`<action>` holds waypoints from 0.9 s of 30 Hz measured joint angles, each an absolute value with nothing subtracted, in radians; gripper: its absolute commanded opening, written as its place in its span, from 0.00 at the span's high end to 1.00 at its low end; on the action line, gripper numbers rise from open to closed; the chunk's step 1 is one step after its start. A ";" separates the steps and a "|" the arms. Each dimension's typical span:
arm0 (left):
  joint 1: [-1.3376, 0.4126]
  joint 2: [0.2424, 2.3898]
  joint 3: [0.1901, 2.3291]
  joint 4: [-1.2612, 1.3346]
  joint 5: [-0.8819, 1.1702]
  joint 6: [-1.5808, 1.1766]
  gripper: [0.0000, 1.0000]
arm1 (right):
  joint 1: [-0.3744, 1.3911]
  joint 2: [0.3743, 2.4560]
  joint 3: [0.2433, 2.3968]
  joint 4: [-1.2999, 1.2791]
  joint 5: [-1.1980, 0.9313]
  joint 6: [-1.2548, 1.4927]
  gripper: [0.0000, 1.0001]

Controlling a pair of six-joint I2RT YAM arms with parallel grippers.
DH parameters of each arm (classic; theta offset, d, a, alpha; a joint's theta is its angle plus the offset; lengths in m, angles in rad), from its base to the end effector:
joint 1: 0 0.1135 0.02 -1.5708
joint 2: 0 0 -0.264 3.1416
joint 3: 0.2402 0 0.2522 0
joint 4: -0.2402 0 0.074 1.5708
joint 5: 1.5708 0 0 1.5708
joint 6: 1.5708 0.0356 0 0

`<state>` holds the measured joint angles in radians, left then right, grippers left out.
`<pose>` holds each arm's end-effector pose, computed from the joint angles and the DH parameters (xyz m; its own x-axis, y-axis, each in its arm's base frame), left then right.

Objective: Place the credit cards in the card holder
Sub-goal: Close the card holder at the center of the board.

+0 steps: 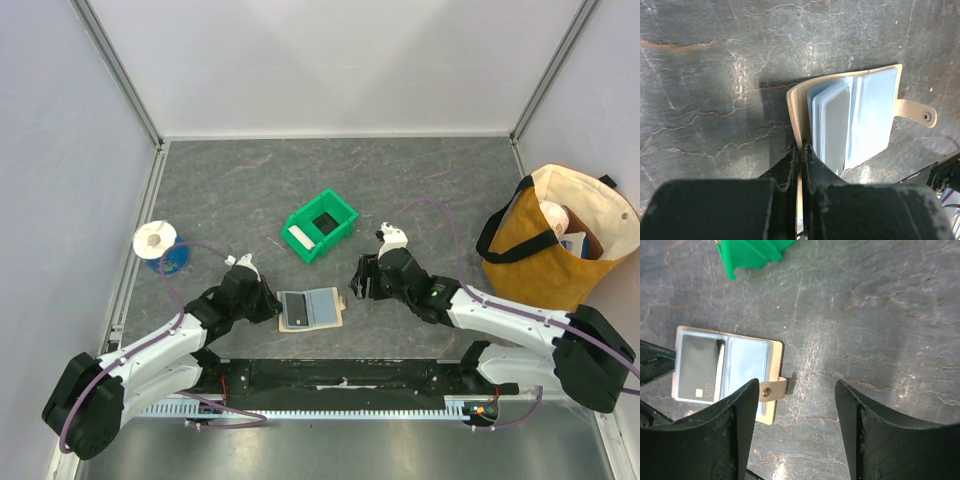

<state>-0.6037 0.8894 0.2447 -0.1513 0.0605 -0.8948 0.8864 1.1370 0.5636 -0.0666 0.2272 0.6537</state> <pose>0.1323 -0.0938 0.1410 -0.8373 -0.3685 -0.4040 -0.0825 0.8156 -0.5728 0.1545 0.1767 0.2057 -0.6893 0.0924 -0.7185 -0.2790 0.8815 0.3810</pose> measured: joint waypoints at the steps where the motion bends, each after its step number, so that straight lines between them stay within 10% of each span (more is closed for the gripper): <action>1: -0.604 0.889 0.257 -0.176 0.062 -0.884 0.98 | 0.886 1.154 0.564 -0.062 0.210 0.654 0.31; 18: -0.604 0.926 0.428 -0.364 0.115 -0.803 0.98 | 0.958 1.367 0.588 0.070 0.040 0.673 0.32; 27: -0.604 0.939 0.441 -0.379 0.116 -0.798 0.98 | 1.005 1.385 0.604 0.040 0.076 0.691 0.58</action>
